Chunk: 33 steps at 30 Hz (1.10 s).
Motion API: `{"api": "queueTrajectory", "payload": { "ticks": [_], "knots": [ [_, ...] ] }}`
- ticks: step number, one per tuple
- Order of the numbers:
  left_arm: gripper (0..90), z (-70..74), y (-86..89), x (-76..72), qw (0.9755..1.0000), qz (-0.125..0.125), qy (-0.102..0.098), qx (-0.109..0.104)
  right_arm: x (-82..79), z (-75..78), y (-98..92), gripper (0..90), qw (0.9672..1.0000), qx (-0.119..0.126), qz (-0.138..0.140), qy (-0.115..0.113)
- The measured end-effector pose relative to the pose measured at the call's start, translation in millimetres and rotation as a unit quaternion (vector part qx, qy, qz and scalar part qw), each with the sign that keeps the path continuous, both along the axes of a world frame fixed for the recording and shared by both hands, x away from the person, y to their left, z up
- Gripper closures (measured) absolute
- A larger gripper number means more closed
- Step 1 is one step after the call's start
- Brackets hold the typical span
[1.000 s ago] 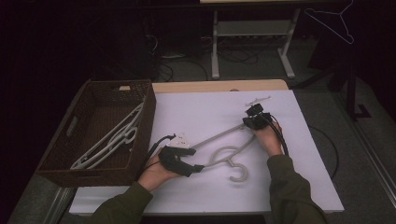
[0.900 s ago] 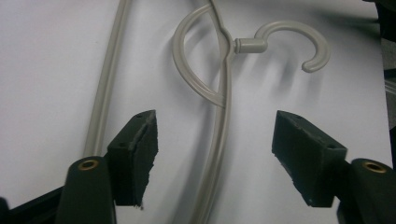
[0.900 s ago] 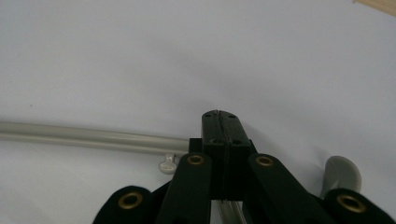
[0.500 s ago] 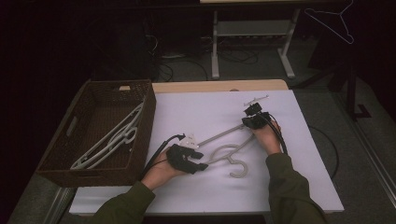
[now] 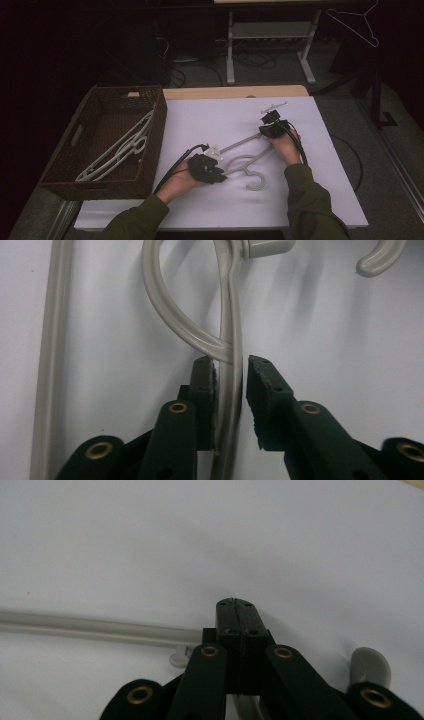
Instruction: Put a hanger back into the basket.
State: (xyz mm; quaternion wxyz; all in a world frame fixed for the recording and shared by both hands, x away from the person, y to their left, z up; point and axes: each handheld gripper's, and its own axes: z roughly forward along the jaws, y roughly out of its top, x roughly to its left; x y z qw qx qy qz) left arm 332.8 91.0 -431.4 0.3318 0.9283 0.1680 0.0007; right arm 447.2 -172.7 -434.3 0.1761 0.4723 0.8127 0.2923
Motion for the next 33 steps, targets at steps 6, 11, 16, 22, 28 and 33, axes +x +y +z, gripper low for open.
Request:
{"api": "queueTrajectory", "payload": {
  "ticks": [6,11,16,22,28,33],
  "knots": [
    [80.2,-0.4,-0.4,1.8,0.9999,-0.005,0.008,0.004,-0.1,0.0,-0.5,90.0,1.0000,0.003,0.001,0.000],
    [81.3,0.1,-2.8,-0.4,0.9999,-0.009,0.010,0.003,-2.1,4.4,-3.9,86.6,0.9999,0.017,-0.001,-0.003],
    [81.6,2.3,-1.5,-0.7,0.9999,0.001,0.014,-0.006,-12.6,16.9,-7.7,65.7,0.9985,0.046,0.003,-0.028],
    [81.8,7.4,3.3,0.6,0.9998,0.008,0.013,-0.010,-38.2,38.7,-11.5,38.8,0.9944,0.079,0.023,-0.067],
    [81.9,14.8,8.9,0.6,0.9996,0.014,0.010,-0.020,-63.8,55.6,-30.5,27.9,0.9885,0.117,0.029,-0.092],
    [81.9,24.5,15.0,0.9,0.9993,0.022,0.010,-0.027,-83.4,61.8,-49.2,24.4,0.9861,0.127,0.022,-0.105]
  ]
}}
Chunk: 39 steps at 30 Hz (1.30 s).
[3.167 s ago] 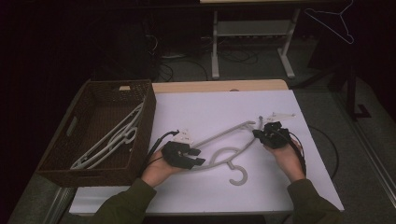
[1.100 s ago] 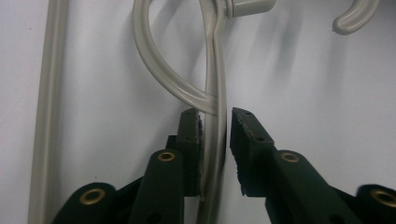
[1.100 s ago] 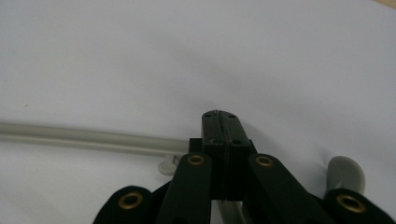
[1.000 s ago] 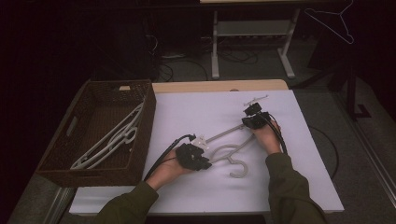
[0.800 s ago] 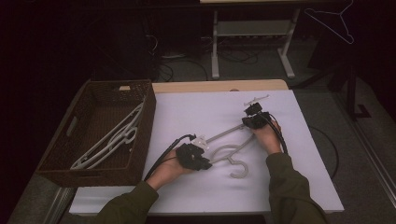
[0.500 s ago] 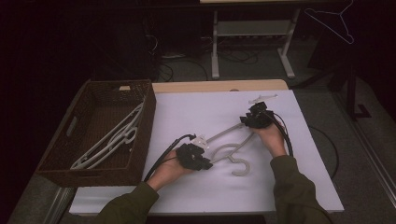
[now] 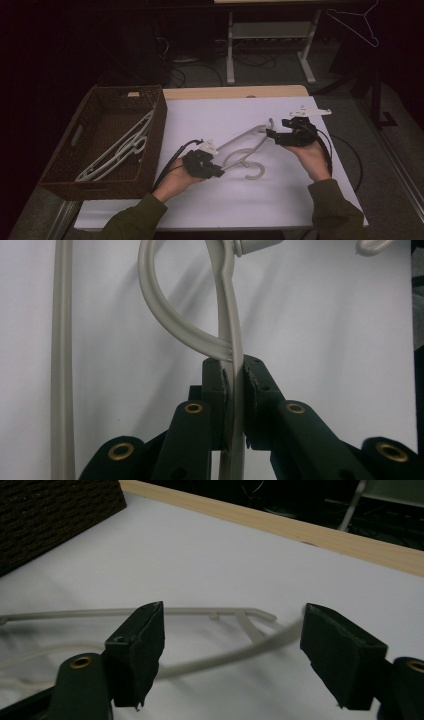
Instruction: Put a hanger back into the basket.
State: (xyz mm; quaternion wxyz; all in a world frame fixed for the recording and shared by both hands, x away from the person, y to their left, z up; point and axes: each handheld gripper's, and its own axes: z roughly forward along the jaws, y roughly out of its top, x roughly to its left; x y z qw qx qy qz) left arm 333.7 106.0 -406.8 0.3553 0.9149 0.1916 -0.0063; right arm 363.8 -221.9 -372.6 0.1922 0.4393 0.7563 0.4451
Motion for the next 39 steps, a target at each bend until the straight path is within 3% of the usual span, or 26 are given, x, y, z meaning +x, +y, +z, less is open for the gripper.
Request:
{"api": "queueTrajectory", "payload": {
  "ticks": [6,16,21,39],
  "knots": [
    [81.9,15.9,8.7,-1.1,0.9997,0.021,0.006,-0.015,-24.1,1.4,-11.3,20.5,0.9998,0.011,0.009,-0.011],
    [81.9,51.0,19.0,0.6,0.9988,0.038,0.001,-0.030,-56.0,-2.6,-9.0,9.8,0.9983,0.019,0.040,-0.037],
    [81.9,69.2,23.2,1.9,0.9981,0.047,-0.003,-0.040,-68.7,-9.8,-9.3,5.4,0.9979,0.019,0.048,-0.038],
    [81.9,131.8,49.2,11.9,0.9956,0.076,-0.028,-0.047,-89.4,-24.6,-14.8,0.0,0.9981,0.016,0.048,-0.036]
  ]
}}
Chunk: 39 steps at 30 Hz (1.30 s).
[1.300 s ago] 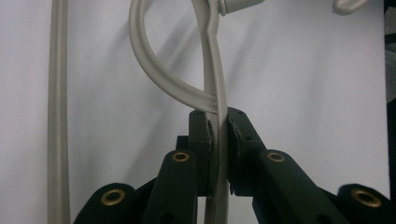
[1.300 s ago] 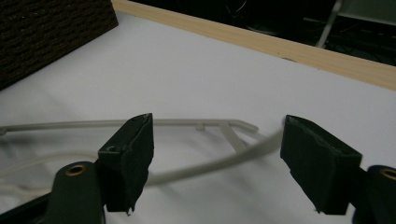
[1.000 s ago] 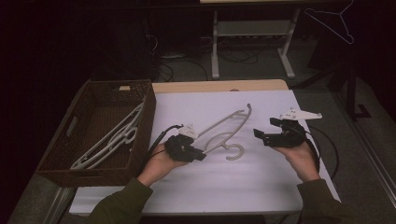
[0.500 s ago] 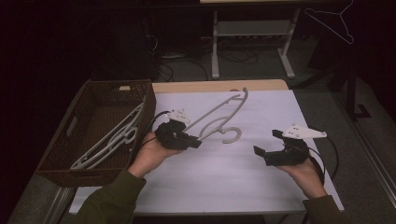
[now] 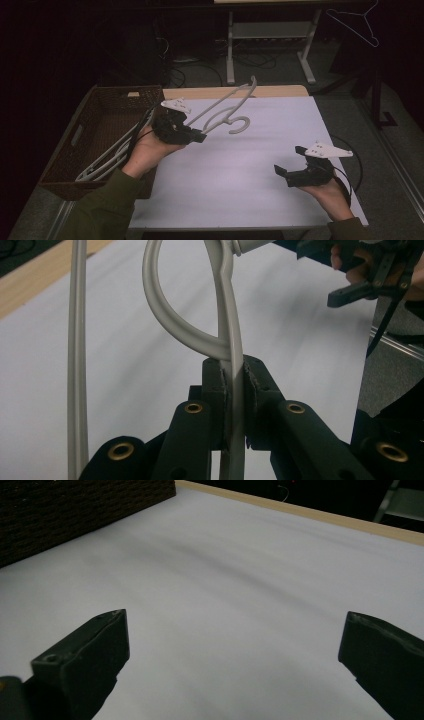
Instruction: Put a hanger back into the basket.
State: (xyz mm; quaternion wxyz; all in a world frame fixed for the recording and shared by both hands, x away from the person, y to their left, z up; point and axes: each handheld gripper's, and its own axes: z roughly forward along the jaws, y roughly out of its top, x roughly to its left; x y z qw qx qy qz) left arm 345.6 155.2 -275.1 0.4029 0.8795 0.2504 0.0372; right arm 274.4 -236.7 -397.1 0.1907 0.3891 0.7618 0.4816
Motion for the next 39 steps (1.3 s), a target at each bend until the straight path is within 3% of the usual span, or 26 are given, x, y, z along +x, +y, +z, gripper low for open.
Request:
{"api": "queueTrajectory", "payload": {
  "ticks": [8,15,26,39],
  "knots": [
    [81.9,17.9,21.9,3.4,0.9998,0.013,-0.011,0.002,0.6,-0.9,0.8,0.0,1.0000,-0.003,0.000,0.001],
    [81.9,23.4,50.9,2.7,0.9995,0.030,-0.014,-0.001,1.1,-1.2,0.2,0.0,1.0000,-0.004,-0.001,0.002],
    [82.0,25.8,103.9,-3.2,0.9970,0.074,-0.021,0.016,1.9,-1.9,0.6,0.0,1.0000,-0.008,0.000,0.005],
    [81.9,15.5,154.2,-8.5,0.9940,0.101,-0.021,0.037,3.1,-3.1,0.5,0.0,0.9999,-0.013,-0.002,0.005]
  ]
}}
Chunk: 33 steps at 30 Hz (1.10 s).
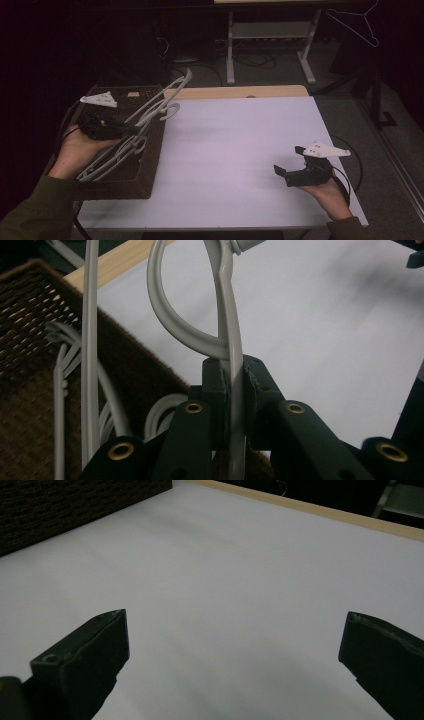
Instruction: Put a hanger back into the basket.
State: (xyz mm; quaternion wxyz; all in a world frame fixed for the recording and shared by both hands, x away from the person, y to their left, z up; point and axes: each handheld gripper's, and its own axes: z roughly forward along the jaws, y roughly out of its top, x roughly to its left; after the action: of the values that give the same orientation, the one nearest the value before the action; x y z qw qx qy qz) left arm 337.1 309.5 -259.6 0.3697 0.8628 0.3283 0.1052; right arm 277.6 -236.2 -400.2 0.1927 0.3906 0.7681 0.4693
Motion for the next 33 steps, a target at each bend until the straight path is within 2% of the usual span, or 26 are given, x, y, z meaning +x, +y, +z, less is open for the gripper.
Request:
{"api": "queueTrajectory", "payload": {
  "ticks": [3,11,18,19,25,30,33],
  "knots": [
    [81.9,-3.2,11.3,-1.0,0.9999,0.010,0.003,-0.001,0.3,-0.5,-0.1,0.0,1.0000,0.000,-0.001,0.000],
    [81.9,-13.9,43.5,-3.6,0.9993,0.031,0.011,0.020,0.6,-0.2,-1.2,0.0,1.0000,-0.001,-0.003,0.003],
    [81.9,-19.4,71.4,-9.2,0.9984,0.049,0.016,0.021,1.1,-0.3,-1.0,0.0,1.0000,-0.002,-0.005,0.005],
    [81.9,-20.2,74.0,-10.4,0.9982,0.055,0.017,0.016,0.9,-0.4,-0.5,0.0,1.0000,0.000,-0.006,0.008],
    [81.9,-26.7,86.6,-13.6,0.9971,0.066,0.026,0.027,1.3,-0.5,0.9,0.0,1.0000,-0.004,-0.003,0.008],
    [81.9,-36.5,91.2,-10.6,0.9959,0.073,0.038,0.037,1.7,-0.4,0.8,0.0,0.9999,-0.003,-0.003,0.009],
    [81.9,-42.1,90.9,-7.3,0.9958,0.069,0.043,0.041,2.0,-0.4,0.6,0.0,0.9999,-0.002,-0.004,0.009]
  ]
}}
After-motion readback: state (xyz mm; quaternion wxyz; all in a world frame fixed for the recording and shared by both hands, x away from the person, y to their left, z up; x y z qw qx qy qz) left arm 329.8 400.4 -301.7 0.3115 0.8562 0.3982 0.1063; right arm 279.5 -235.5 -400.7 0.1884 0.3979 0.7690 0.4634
